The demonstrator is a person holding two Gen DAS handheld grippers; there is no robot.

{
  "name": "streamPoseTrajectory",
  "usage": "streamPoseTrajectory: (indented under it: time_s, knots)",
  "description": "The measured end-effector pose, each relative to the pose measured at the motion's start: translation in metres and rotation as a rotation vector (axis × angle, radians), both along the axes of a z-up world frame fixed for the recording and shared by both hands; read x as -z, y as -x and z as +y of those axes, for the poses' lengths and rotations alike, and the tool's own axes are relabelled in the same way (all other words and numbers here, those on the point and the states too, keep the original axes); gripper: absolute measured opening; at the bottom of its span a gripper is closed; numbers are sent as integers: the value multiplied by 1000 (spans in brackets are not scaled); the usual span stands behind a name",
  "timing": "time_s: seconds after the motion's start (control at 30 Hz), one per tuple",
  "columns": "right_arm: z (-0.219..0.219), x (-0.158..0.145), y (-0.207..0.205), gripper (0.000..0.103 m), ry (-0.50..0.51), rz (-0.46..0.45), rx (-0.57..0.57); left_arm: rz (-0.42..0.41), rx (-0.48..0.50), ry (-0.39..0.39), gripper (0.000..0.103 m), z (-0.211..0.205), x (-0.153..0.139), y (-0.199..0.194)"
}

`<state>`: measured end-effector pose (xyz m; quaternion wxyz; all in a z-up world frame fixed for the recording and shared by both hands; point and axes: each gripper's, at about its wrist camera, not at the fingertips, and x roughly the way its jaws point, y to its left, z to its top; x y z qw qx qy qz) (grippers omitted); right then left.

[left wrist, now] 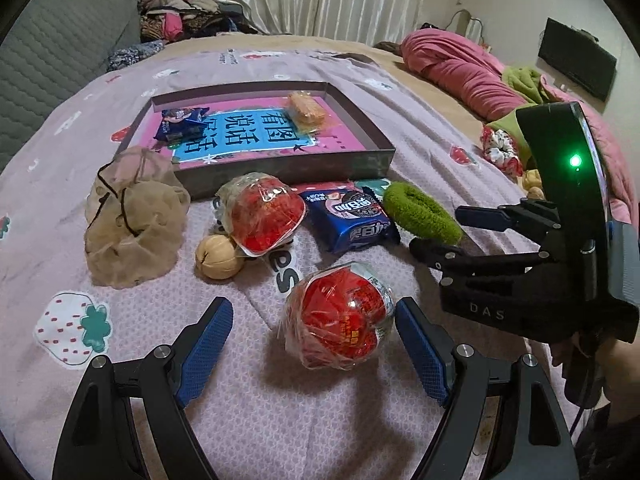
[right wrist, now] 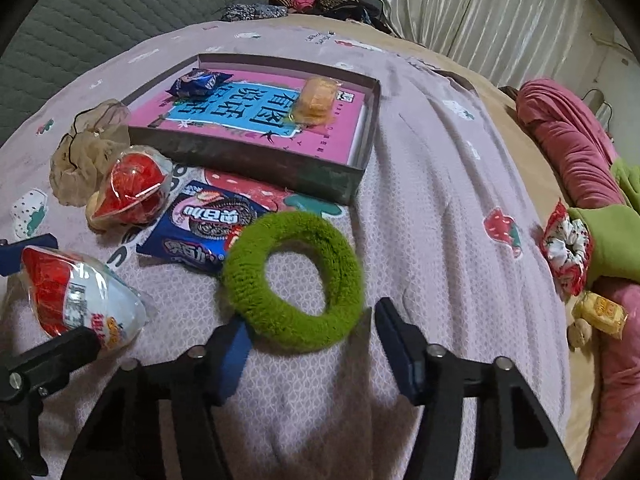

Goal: Organize objects
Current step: 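Grasp the red candy jar with the left tool while the right tool grasps the green hair tie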

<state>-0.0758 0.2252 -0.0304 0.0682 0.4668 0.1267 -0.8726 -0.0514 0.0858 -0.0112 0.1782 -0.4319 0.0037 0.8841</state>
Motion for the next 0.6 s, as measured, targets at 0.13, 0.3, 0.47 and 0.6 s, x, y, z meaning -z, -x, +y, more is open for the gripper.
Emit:
streamPoseTrajectory:
  time_s: [0.13, 0.3, 0.47, 0.6]
  knots:
    - [1, 1, 3, 47, 28, -10, -10, -8, 4, -5, 84, 1, 2, 3]
    - [7, 0, 4, 33, 64, -9, 3, -27, 6, 0, 83, 3, 5, 7]
    - [17, -3, 4, 22, 111, -8, 20, -44, 30, -36, 58, 5, 5, 9]
    - [20, -6, 3, 19, 130, 0, 27, -41, 36, -25, 58, 8, 3, 10]
